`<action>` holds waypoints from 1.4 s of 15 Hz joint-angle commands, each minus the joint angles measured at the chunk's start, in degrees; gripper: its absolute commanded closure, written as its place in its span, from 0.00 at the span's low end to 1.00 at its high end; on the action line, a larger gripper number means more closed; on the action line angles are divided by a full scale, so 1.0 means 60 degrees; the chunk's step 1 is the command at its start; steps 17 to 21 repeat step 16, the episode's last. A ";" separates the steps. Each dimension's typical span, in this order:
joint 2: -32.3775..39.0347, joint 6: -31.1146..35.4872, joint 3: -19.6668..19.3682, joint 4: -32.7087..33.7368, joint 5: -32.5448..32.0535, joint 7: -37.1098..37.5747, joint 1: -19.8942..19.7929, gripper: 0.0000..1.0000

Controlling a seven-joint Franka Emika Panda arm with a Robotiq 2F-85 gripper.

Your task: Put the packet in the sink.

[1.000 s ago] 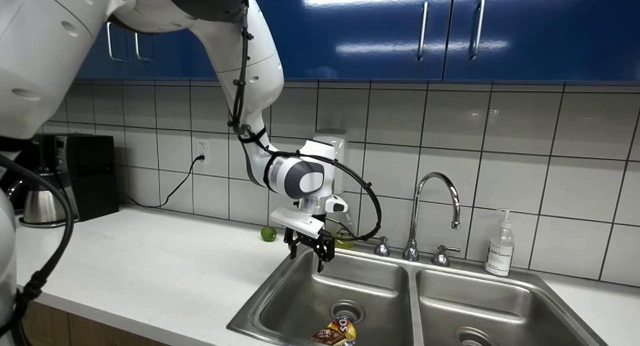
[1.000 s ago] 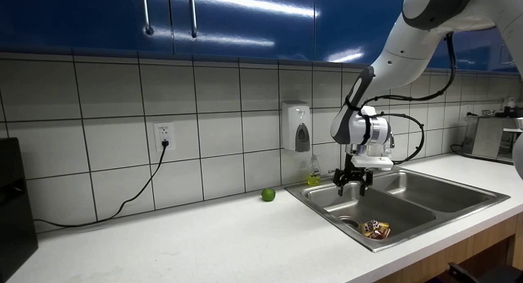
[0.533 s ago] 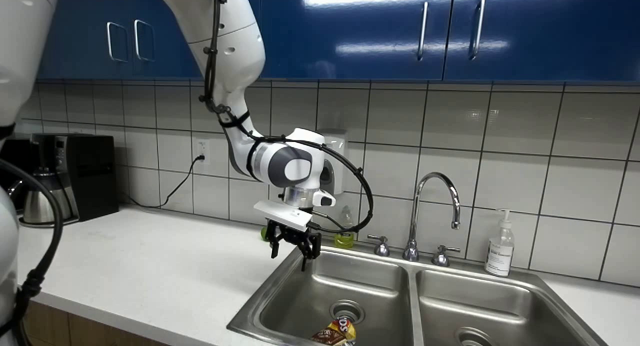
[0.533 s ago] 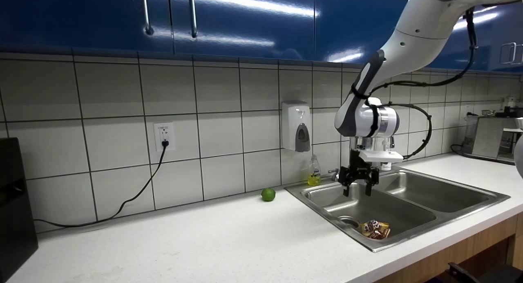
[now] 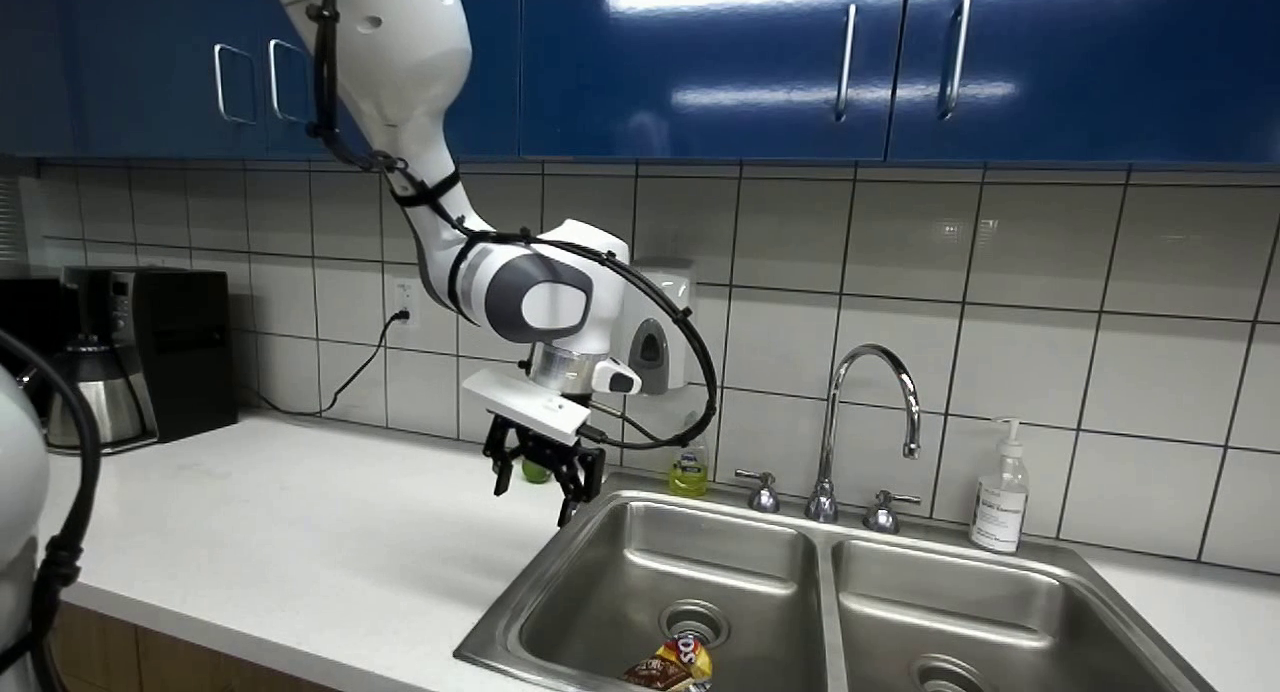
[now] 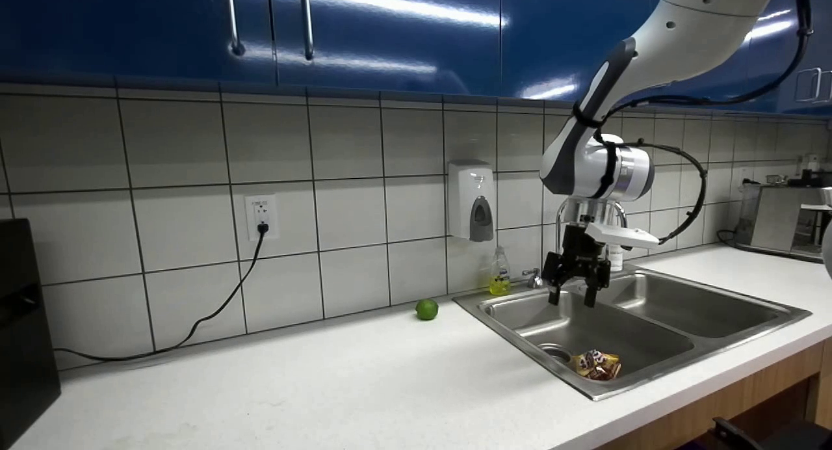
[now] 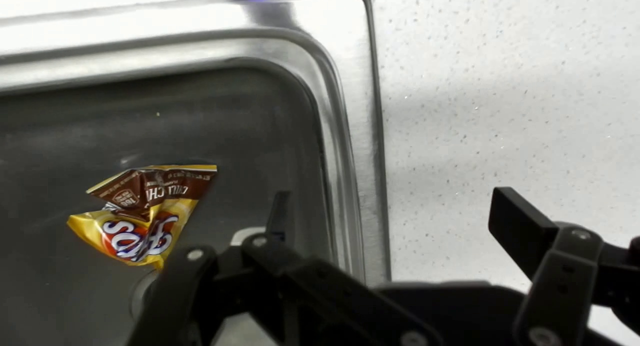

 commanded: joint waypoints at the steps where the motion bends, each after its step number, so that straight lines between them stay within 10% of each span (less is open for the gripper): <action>1: -0.1196 -0.0612 -0.0330 -0.0708 0.0402 -0.0588 0.0351 0.00; 21: -0.2004 -0.1442 -0.0998 -0.0775 -0.0153 -0.0288 0.1088 0.00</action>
